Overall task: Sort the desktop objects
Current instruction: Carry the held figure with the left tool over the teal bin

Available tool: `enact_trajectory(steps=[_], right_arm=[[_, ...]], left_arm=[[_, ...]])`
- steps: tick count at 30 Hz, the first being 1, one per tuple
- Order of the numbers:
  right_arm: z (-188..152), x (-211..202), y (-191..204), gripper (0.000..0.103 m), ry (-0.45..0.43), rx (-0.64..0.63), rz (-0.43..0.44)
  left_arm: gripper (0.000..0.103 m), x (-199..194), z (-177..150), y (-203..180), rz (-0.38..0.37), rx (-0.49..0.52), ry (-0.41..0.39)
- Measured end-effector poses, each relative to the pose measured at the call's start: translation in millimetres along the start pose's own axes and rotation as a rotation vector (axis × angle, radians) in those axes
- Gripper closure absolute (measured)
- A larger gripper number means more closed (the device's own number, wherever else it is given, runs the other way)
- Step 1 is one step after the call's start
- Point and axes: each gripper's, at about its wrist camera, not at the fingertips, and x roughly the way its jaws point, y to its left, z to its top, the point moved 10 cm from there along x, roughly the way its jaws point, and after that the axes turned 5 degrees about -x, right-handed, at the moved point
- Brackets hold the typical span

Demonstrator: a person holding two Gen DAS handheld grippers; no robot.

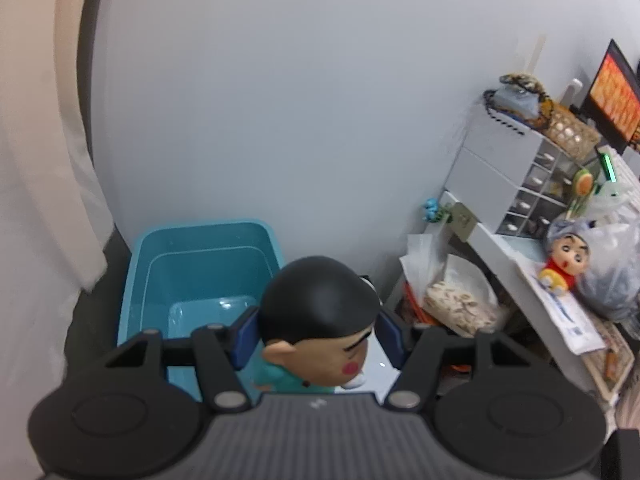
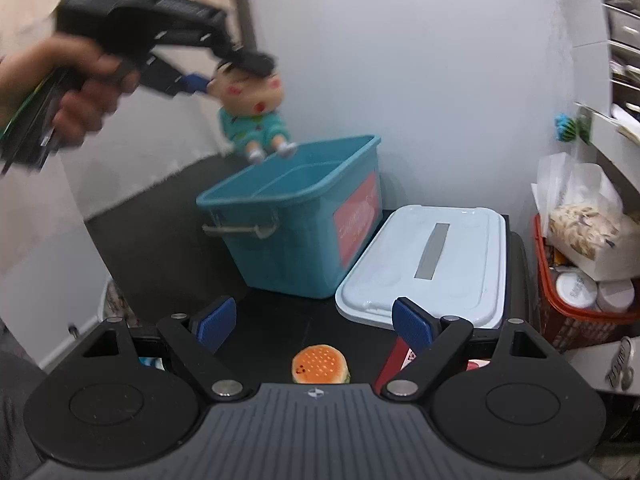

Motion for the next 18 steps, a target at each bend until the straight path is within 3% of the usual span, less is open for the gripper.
enact_trajectory(steps=[8,18], right_arm=[[-16,10,1,0.014,0.024,-0.046,0.023],[-19,3,-13,0.014,0.027,0.017,0.028]], left_arm=[[0.038,46,3,14,0.029,0.001,0.044],[0.038,69,21,34,0.058,-0.035,0.028]])
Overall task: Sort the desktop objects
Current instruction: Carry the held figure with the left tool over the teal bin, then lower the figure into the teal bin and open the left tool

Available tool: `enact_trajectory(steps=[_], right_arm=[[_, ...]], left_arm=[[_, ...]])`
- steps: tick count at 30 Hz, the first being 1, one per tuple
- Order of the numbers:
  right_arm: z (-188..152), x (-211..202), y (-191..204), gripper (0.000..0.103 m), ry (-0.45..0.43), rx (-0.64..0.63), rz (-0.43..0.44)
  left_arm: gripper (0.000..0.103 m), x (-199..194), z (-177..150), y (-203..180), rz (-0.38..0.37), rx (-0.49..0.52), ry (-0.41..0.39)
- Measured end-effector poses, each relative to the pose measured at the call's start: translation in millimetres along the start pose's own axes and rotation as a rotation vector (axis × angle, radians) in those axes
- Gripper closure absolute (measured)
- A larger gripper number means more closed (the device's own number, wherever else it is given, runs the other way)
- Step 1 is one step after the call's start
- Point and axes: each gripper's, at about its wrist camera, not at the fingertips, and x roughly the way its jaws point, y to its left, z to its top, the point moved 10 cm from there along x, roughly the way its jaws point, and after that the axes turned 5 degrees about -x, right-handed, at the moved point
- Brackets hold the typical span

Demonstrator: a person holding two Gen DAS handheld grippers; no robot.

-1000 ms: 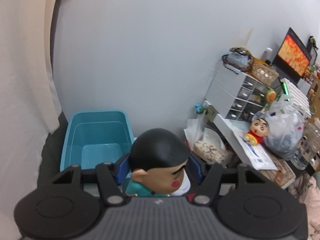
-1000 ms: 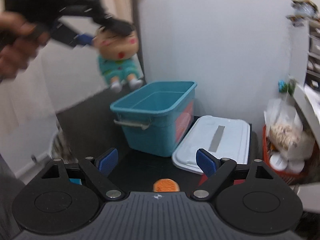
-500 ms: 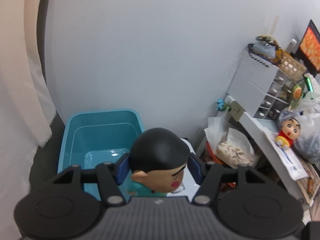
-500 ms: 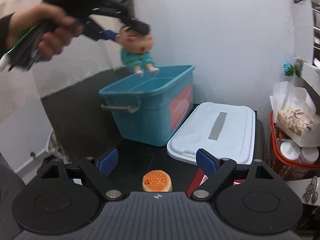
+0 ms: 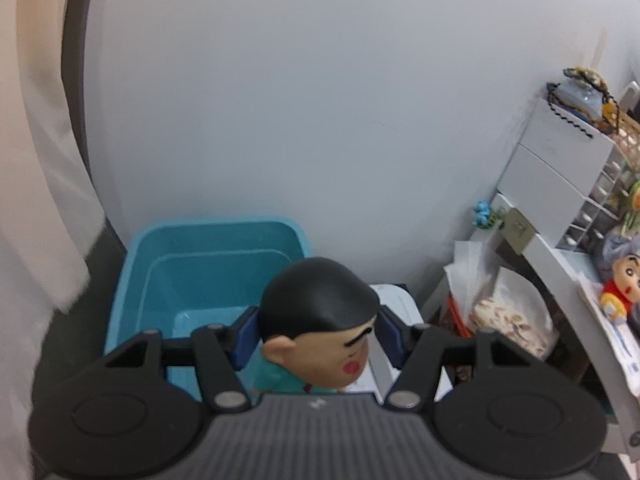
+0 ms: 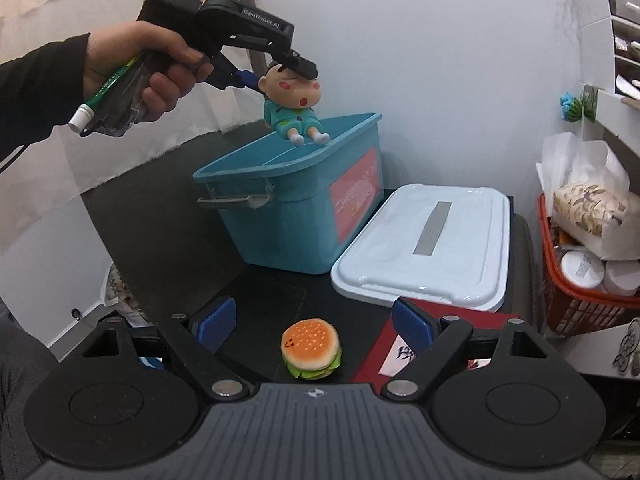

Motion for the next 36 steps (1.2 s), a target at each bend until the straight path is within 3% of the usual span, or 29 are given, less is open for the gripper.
enact_trajectory(steps=[5,15,36], right_arm=[[1,5,-8,0.014,0.010,0.043,-0.009],[-2,15,-7,0.014,0.037,0.047,-0.014],[-12,31,-8,0.014,0.083,0.047,-0.017]], left_arm=[[0.038,1,13,16,0.037,0.006,-0.006],[0.038,24,14,57,0.114,-0.009,0.059],[0.038,72,11,81,0.147,-0.019,0.178]])
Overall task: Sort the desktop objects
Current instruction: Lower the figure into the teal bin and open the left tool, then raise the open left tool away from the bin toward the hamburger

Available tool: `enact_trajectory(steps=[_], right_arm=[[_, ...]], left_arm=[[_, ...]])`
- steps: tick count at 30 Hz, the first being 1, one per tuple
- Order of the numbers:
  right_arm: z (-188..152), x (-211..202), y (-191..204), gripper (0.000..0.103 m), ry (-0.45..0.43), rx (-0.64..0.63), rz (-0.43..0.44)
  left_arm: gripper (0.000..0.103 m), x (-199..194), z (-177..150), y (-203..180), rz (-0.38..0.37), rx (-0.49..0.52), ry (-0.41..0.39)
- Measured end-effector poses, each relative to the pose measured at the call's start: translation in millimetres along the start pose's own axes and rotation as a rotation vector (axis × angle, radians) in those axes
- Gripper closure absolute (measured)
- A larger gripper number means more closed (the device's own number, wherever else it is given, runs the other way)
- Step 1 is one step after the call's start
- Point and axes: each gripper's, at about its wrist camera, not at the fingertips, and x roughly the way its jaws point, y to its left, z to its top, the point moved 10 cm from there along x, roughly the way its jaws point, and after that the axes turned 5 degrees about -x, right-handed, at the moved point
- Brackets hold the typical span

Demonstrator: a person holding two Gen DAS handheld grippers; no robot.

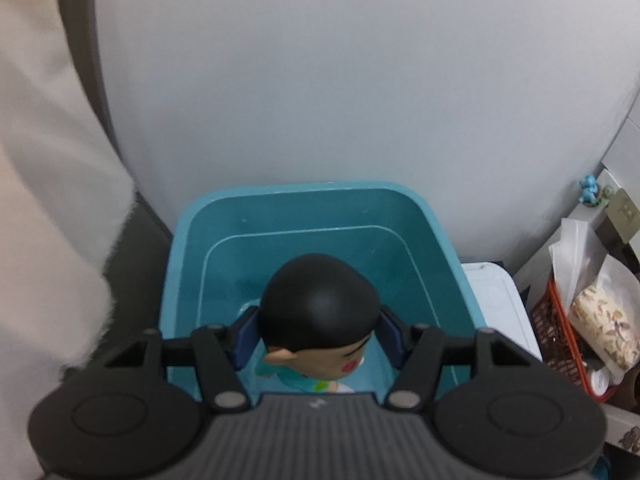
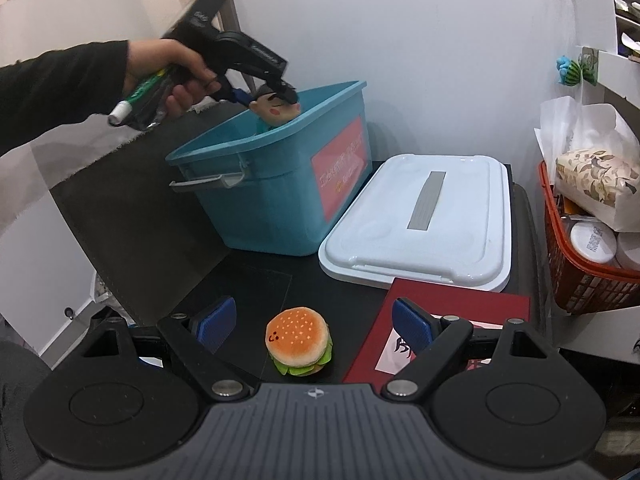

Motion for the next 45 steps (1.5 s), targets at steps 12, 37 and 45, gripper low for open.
enact_trajectory(steps=[12,37,45], right_arm=[[5,1,-2,0.014,0.000,0.030,0.025],[8,-6,15,0.014,-0.011,-0.033,0.034],[7,-15,30,0.015,-0.041,-0.075,0.047]], left_arm=[[0.038,43,-10,0,-0.020,0.004,0.084],[0.033,-52,-4,2,0.107,0.027,0.028],[0.033,-73,-8,2,0.104,0.036,-0.009]])
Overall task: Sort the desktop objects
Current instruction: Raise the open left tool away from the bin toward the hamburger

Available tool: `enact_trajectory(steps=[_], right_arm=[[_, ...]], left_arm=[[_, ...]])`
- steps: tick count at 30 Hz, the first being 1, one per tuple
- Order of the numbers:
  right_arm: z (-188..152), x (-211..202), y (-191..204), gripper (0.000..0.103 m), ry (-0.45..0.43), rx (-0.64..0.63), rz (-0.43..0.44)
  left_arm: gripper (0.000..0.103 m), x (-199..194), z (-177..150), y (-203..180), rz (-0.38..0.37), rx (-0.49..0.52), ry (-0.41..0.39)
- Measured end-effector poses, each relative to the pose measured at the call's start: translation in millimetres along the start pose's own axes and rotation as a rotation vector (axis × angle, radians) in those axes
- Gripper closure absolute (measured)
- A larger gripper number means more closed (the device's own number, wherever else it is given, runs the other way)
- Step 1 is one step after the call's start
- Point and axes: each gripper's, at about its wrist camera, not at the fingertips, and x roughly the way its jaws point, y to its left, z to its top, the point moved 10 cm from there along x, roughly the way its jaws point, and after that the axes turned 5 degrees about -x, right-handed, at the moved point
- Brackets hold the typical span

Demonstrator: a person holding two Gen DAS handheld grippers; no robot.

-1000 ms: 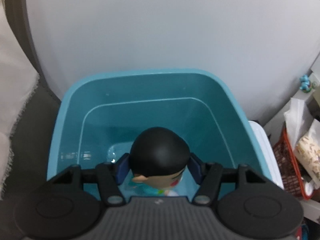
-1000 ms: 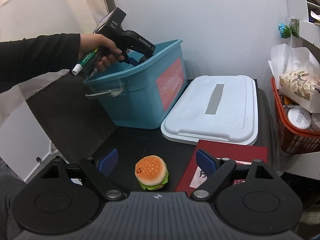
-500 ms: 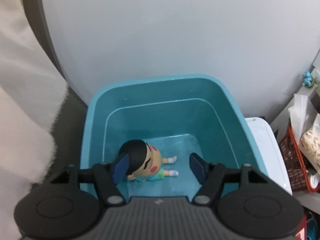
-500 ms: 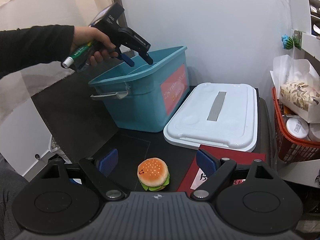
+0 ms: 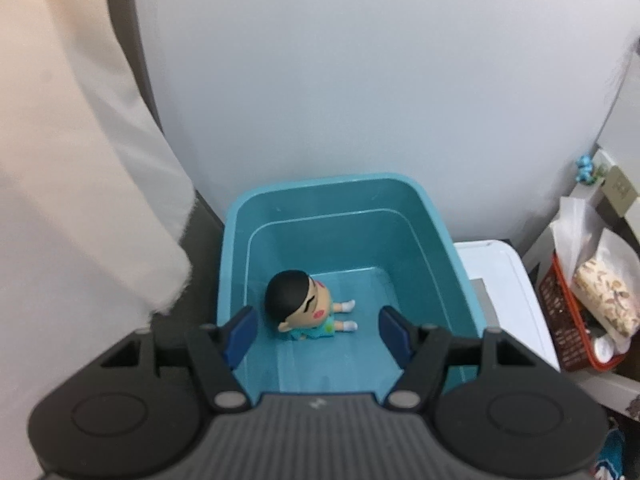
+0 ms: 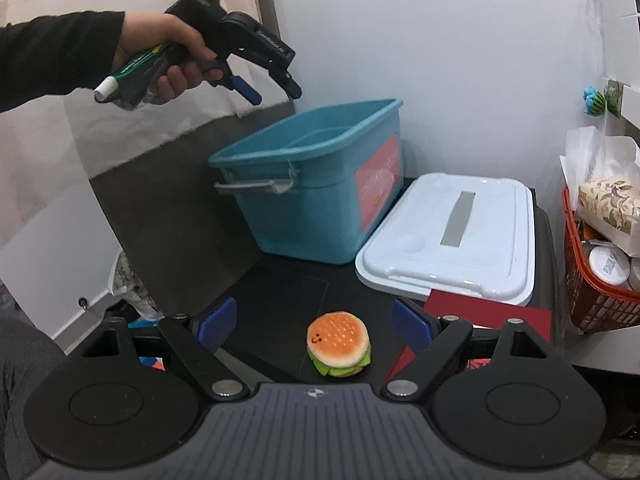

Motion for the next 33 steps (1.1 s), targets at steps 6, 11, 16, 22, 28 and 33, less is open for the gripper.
enact_trajectory(steps=[6,11,16,22,28,33], right_arm=[[7,-5,1,0.015,-0.026,-0.006,-0.005],[9,-4,-7,0.021,-0.032,0.018,-0.016],[6,-3,-16,0.024,-0.029,0.045,-0.027],[5,-4,-19,0.024,-0.029,0.039,-0.044],[4,-9,-22,0.024,-0.032,0.035,-0.056],[2,-9,-26,0.024,-0.040,0.045,-0.070]], left_arm=[[0.033,-24,-8,-1,-0.011,-0.004,-0.024],[0.033,-43,-14,-7,-0.024,0.015,-0.046],[0.033,-53,-18,-16,-0.055,0.018,-0.070],[0.033,-61,-31,-30,-0.094,0.021,-0.081],[0.033,-75,-46,-41,-0.120,0.015,-0.121],[0.033,-83,-65,-51,-0.147,0.017,-0.133]])
